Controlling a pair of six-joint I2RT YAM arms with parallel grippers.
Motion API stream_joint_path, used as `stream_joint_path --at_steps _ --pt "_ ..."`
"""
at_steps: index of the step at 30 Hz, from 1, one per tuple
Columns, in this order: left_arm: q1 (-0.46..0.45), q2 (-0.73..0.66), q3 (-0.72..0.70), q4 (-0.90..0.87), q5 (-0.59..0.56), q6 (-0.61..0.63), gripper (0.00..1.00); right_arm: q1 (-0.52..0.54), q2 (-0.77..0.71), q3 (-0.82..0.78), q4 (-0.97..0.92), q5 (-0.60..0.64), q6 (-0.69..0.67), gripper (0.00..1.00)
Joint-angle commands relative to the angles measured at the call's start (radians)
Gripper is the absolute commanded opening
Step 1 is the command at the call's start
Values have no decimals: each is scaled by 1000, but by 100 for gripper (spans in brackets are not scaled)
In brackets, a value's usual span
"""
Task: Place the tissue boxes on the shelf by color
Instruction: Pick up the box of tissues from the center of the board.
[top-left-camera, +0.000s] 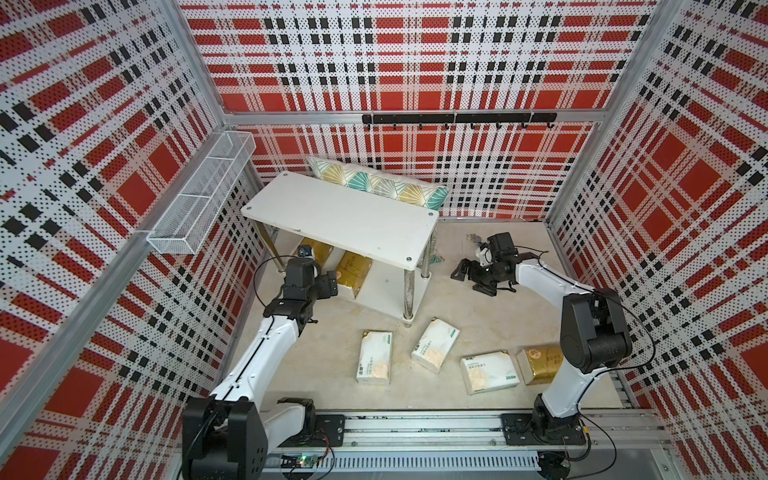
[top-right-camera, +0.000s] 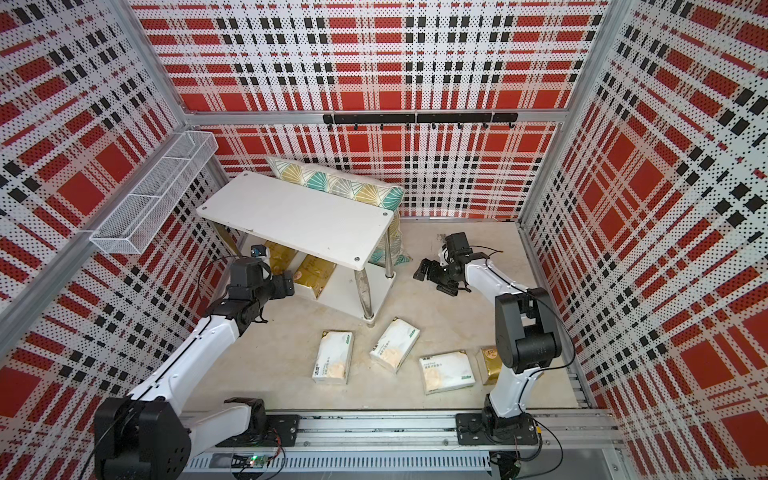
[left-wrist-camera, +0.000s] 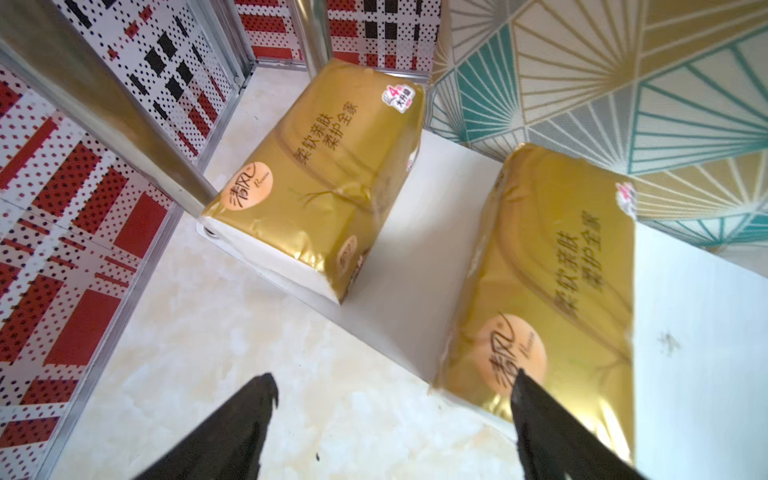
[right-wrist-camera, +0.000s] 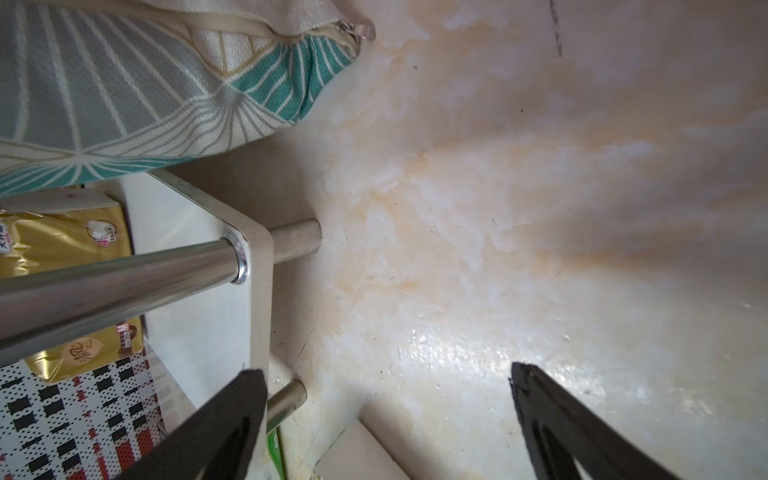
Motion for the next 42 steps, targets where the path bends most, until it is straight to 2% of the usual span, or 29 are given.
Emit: stream_joint_path --at_steps 1,6,9,13,17,23,28,31,34,38,42 --pt "-36 -83 16 -66 -48 -26 92 10 -39 40 -31 63 -22 100" --pt "-113 -161 1 -98 -26 -65 92 7 -47 66 -70 139 -29 100" --pt "-239 -213 -21 -99 -36 -117 91 -3 -68 73 -107 208 -28 100" --pt "-395 -282 -34 -128 -133 -196 91 -50 -107 84 -179 266 -29 100" --pt "-511 -334 -66 -120 -134 -283 91 -109 -191 54 -257 357 2 100" --pt "-675 -301 -75 -86 -212 -331 90 -143 -302 46 -399 520 99 100" --pt "-819 -154 -78 -36 -335 -333 90 -241 -400 -3 -554 566 276 100" --pt "-873 -62 -66 1 -375 -324 91 -280 -442 -14 -669 592 333 100" --pt "-886 -6 -58 34 -383 -310 91 -325 -440 -22 -752 550 364 100" --pt "-885 1 -82 109 -339 -301 91 -424 -406 -72 -808 478 355 100" --pt "-882 -19 -86 135 -296 -290 91 -509 -459 -165 -774 466 365 100"
